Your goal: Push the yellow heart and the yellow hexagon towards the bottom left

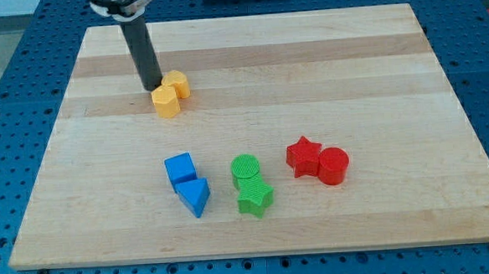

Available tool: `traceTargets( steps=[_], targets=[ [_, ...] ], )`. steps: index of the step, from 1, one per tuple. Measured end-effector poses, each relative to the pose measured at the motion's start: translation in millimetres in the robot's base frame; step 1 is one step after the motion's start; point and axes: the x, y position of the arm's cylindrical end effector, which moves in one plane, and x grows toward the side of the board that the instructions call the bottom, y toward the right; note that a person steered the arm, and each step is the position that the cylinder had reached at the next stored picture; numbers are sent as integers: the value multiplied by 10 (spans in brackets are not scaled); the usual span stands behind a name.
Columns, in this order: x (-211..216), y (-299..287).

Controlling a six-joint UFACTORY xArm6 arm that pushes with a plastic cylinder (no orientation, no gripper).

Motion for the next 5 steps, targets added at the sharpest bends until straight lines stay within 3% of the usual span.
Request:
traceTargets(
  steps=[1,2,3,4,5],
  targets=[
    [159,-120],
    [-166,-119],
    [-781,249],
    [-761,678],
    [-707,736]
  ],
)
